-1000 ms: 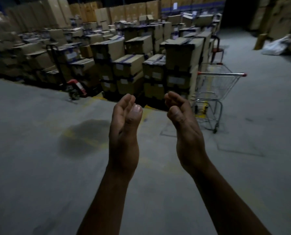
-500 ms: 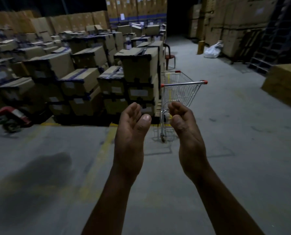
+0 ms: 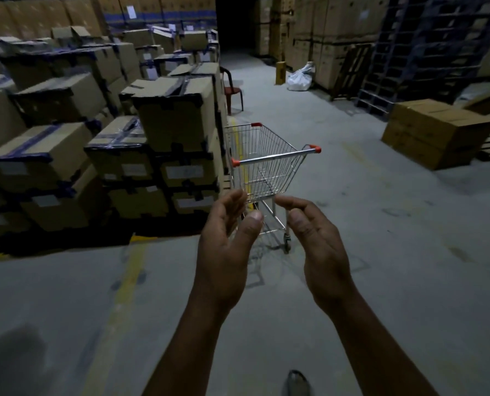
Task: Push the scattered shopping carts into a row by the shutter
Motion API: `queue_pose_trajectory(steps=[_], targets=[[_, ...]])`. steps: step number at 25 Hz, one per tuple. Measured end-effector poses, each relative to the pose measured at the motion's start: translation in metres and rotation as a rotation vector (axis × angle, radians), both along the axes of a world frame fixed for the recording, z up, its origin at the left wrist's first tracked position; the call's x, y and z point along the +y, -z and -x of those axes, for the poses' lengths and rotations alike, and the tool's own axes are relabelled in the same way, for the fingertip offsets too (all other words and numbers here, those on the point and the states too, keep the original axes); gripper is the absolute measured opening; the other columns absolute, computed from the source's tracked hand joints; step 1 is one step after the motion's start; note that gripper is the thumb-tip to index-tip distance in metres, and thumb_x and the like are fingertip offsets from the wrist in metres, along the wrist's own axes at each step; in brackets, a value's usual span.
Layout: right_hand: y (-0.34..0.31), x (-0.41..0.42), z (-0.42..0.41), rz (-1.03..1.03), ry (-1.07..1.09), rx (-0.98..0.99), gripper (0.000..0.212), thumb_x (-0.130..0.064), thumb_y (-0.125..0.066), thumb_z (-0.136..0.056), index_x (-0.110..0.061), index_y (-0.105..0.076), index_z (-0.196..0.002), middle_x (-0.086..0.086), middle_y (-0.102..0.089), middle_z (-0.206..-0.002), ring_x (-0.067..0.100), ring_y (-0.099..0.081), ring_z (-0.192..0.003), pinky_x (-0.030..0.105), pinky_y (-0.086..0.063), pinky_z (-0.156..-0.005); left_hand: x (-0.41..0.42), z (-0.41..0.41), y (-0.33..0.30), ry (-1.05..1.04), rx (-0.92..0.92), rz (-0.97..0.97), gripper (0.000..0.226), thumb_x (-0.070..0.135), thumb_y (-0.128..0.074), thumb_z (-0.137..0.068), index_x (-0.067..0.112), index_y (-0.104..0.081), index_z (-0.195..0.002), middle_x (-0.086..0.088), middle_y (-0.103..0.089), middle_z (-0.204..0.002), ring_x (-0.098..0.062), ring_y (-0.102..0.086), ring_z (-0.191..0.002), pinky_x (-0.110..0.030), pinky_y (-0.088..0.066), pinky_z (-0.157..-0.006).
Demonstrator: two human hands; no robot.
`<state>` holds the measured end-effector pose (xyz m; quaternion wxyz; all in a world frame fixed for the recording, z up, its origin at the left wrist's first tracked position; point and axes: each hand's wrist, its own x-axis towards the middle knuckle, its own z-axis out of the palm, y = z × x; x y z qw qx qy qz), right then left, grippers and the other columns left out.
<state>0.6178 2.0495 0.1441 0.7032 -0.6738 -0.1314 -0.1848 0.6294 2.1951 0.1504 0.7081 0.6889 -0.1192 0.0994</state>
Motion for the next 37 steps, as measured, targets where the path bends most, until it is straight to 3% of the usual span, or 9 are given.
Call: queue_pose_trajectory(steps=[4, 9, 13, 19, 23, 27, 31, 34, 37], targets=[[0.013, -0.04, -0.118, 0.042, 0.038, 0.032, 0.029, -0.024, -0.048, -0.097, -0.011, -0.066, -0.115, -0.003, -0.07, -0.111, 0.002, -0.064, -0.106, 0.012, -0.048, -0.085, -0.038, -0.121, 0.013, 0.012, 0.01, -0.079, 0.054, 0.044, -0.066, -0.083, 0.032, -0.054, -0.134, 0.009, -0.061, -0.135, -0.004, -0.056, -0.126, -0.041, -0.05, -0.105], [0.01, -0.089, -0.27, 0.121, 0.049, 0.089, 0.022, -0.025, -0.054, -0.096, -0.016, -0.068, -0.111, -0.003, -0.071, -0.106, 0.01, -0.066, -0.102, 0.025, -0.054, -0.086, -0.082, -0.269, 0.012, 0.037, 0.057, -0.243, 0.05, 0.048, -0.065, -0.083, 0.037, -0.056, -0.131, 0.012, -0.059, -0.134, -0.004, -0.053, -0.126, -0.046, -0.051, -0.103], [0.011, -0.105, -0.377, 0.11, 0.097, 0.129, 0.016, -0.012, -0.056, -0.099, -0.017, -0.069, -0.108, 0.0, -0.071, -0.103, 0.012, -0.067, -0.101, 0.028, -0.055, -0.086, -0.093, -0.368, 0.022, 0.055, 0.082, -0.379, 0.046, 0.042, -0.068, -0.09, 0.036, -0.054, -0.133, 0.015, -0.057, -0.136, -0.003, -0.05, -0.127, -0.042, -0.049, -0.104], [0.029, -0.115, -0.522, 0.257, 0.22, 0.165, 0.015, -0.016, -0.063, -0.094, -0.024, -0.07, -0.103, -0.009, -0.071, -0.101, 0.011, -0.066, -0.1, 0.046, -0.055, -0.092, -0.099, -0.532, 0.036, 0.065, 0.08, -0.525, 0.047, 0.034, -0.07, -0.09, 0.028, -0.055, -0.135, 0.01, -0.059, -0.135, -0.005, -0.053, -0.122, -0.03, -0.045, -0.101], [0.037, -0.129, -0.596, 0.427, 0.252, 0.215, 0.014, -0.023, -0.064, -0.094, -0.028, -0.068, -0.106, -0.014, -0.068, -0.106, 0.003, -0.061, -0.107, 0.034, -0.051, -0.092, -0.108, -0.614, 0.052, 0.145, 0.091, -0.605, 0.048, 0.038, -0.069, -0.09, 0.029, -0.053, -0.135, 0.011, -0.056, -0.136, -0.004, -0.05, -0.122, -0.029, -0.042, -0.099], [0.068, -0.155, -0.664, 0.705, 0.227, 0.364, 0.032, -0.026, -0.069, -0.089, -0.028, -0.062, -0.12, -0.011, -0.06, -0.121, 0.004, -0.053, -0.115, 0.031, -0.046, -0.096, -0.119, -0.679, 0.097, 0.079, 0.167, -0.847, 0.059, 0.043, -0.069, -0.086, 0.027, -0.049, -0.139, 0.005, -0.055, -0.141, -0.014, -0.052, -0.126, -0.033, -0.044, -0.1], [0.133, -0.19, -0.726, 1.255, 0.064, 0.559, 0.057, -0.038, -0.074, -0.074, -0.026, -0.058, -0.127, 0.002, -0.061, -0.125, 0.023, -0.055, -0.117, 0.04, -0.046, -0.099, -0.126, -0.703, 0.17, 0.167, 0.311, -1.295, 0.062, 0.05, -0.069, -0.075, 0.028, -0.053, -0.13, 0.0, -0.063, -0.127, -0.024, -0.06, -0.117, -0.036, -0.047, -0.096], [0.189, -0.202, -0.749, 1.591, -0.067, 0.483, 0.037, -0.04, -0.067, -0.075, -0.025, -0.063, -0.108, 0.003, -0.066, -0.112, 0.026, -0.06, -0.109, 0.039, -0.042, -0.096, -0.136, -0.708, 0.203, 0.004, 0.26, -1.438, 0.045, 0.052, -0.061, -0.068, 0.03, -0.064, -0.106, 0.004, -0.071, -0.102, -0.021, -0.066, -0.097, -0.036, -0.044, -0.088], [0.207, -0.211, -0.778, 1.609, -0.104, 0.43, 0.035, -0.048, -0.059, -0.078, -0.022, -0.069, -0.099, 0.003, -0.072, -0.1, 0.025, -0.068, -0.094, 0.034, -0.05, -0.083, -0.146, -0.725, 0.204, -0.092, 0.353, -1.516, 0.03, 0.046, -0.056, -0.065, 0.024, -0.068, -0.082, -0.002, -0.071, -0.079, -0.022, -0.069, -0.078, -0.032, -0.048, -0.071]])
